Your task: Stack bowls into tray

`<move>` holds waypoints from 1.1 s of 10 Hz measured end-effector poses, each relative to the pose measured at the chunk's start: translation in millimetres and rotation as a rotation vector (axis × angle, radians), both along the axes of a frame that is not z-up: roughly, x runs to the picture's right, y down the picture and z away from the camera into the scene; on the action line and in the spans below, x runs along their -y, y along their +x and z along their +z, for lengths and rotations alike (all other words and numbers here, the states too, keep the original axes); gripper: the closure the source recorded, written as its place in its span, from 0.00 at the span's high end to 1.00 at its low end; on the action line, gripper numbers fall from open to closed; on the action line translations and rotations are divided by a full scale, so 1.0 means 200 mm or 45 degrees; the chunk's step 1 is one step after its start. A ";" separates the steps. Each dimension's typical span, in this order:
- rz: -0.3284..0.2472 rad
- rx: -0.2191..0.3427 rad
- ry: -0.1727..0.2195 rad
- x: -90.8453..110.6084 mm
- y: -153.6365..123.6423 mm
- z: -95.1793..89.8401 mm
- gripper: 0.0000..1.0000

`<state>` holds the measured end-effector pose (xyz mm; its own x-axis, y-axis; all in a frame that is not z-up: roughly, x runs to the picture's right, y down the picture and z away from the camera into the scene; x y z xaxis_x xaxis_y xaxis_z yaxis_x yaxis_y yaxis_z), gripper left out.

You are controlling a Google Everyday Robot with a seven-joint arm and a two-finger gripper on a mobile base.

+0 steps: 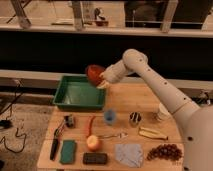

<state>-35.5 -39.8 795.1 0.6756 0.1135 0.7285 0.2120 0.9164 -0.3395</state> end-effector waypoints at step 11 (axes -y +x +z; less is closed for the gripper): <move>-0.062 0.265 -0.039 -0.14 -0.23 0.28 0.08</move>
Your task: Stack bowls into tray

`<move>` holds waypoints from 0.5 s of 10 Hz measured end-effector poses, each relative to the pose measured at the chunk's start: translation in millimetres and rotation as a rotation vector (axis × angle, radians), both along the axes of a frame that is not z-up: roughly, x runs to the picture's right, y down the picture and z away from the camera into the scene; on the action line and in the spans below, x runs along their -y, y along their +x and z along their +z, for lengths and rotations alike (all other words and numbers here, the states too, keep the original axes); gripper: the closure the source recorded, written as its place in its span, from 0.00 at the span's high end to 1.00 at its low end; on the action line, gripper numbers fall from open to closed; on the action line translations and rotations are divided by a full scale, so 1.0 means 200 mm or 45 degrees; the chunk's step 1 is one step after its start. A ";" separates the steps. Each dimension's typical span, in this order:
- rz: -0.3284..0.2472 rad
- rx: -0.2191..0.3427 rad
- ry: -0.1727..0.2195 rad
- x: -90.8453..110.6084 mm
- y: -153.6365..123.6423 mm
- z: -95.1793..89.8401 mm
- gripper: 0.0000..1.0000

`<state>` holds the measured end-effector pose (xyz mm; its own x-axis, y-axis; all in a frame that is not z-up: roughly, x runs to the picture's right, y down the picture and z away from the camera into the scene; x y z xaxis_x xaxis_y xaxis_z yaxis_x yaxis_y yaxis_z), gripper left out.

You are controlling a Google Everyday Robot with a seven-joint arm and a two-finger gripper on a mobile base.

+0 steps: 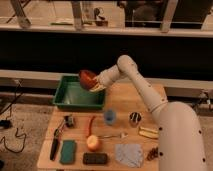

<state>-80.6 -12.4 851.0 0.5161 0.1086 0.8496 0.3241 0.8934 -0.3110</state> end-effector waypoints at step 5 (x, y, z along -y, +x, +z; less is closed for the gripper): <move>-0.111 0.089 0.068 -0.05 -0.14 0.04 0.08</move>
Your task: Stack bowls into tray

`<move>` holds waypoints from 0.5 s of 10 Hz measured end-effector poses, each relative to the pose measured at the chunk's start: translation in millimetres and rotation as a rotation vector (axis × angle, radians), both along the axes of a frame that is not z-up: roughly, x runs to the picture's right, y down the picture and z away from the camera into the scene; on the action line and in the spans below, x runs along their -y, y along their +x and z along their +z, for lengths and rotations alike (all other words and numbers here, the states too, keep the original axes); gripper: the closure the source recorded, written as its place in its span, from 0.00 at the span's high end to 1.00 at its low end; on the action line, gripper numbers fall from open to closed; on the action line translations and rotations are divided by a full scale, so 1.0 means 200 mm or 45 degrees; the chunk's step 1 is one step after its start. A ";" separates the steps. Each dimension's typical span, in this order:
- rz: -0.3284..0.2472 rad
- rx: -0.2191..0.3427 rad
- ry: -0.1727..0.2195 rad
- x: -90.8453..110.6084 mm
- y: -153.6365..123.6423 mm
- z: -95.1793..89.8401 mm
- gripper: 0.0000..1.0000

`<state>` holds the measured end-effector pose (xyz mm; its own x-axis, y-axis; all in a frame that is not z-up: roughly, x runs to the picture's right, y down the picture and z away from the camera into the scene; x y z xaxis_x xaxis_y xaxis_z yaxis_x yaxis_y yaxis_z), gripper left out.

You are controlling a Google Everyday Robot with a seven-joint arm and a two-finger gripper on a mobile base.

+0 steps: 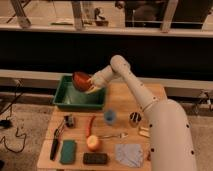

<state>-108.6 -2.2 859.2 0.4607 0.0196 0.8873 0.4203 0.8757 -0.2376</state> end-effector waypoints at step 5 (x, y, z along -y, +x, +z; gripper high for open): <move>-0.002 0.036 -0.005 -0.08 0.07 0.14 0.08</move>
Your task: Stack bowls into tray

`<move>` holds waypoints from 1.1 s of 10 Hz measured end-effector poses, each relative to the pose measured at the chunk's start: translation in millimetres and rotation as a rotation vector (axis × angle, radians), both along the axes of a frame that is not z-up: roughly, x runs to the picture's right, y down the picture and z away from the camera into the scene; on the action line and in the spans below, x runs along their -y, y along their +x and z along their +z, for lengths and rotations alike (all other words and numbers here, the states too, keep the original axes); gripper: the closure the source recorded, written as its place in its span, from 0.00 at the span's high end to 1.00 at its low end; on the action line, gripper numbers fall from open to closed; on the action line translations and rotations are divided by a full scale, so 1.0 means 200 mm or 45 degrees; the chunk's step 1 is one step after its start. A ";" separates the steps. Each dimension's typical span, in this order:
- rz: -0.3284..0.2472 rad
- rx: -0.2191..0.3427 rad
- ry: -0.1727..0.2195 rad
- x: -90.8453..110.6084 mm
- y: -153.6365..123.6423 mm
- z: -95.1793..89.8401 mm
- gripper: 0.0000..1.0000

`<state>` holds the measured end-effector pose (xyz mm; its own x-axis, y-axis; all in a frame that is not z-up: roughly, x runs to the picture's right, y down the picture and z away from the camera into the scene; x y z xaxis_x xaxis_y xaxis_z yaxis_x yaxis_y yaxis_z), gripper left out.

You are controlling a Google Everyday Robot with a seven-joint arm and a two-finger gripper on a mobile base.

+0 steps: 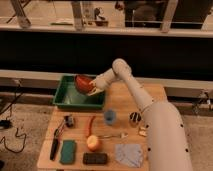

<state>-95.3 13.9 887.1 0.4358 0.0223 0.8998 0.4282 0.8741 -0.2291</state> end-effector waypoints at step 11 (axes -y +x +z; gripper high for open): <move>-0.014 0.002 0.015 0.01 0.00 0.02 0.08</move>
